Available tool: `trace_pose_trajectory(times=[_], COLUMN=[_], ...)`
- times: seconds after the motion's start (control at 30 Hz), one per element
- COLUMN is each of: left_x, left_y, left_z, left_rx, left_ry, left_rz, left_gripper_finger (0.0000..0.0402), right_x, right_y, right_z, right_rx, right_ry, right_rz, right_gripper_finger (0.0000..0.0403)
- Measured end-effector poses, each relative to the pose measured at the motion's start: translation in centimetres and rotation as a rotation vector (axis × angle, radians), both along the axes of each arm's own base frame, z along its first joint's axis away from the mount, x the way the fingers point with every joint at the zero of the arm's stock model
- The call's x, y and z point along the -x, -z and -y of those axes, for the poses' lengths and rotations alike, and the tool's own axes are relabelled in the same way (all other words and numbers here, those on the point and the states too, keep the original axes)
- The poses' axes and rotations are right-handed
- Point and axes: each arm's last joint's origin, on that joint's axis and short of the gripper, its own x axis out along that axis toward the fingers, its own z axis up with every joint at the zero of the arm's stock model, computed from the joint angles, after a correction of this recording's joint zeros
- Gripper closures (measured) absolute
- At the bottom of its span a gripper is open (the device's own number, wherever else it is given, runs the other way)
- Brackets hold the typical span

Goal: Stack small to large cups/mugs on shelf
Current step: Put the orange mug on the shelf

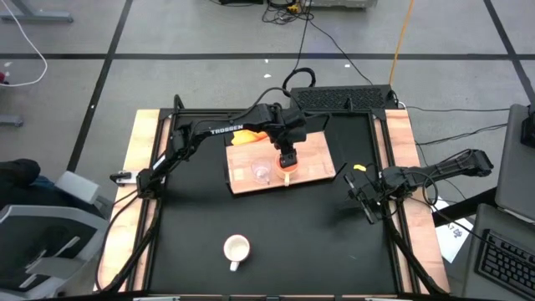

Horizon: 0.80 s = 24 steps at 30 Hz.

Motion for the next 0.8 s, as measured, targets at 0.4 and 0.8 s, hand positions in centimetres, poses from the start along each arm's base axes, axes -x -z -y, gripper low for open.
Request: trace_pose_trajectory(times=[0.4, 0.8], left_x=[0.12, 0.14], left_y=[0.06, 0.07], left_z=[0.04, 0.06], left_rx=[-0.002, -0.017], left_ry=[0.012, 0.043], left_rz=[-0.012, -0.010], left_gripper_finger=[0.0355, 0.0354], right_x=[0.00, -0.01], right_y=[-0.01, -0.07], right_z=[0.00, 0.00], right_rx=[0.003, -0.001], right_ry=[-0.001, 0.000], right_rz=[0.002, 0.008], right_gripper_finger=[0.0403, 0.0403])
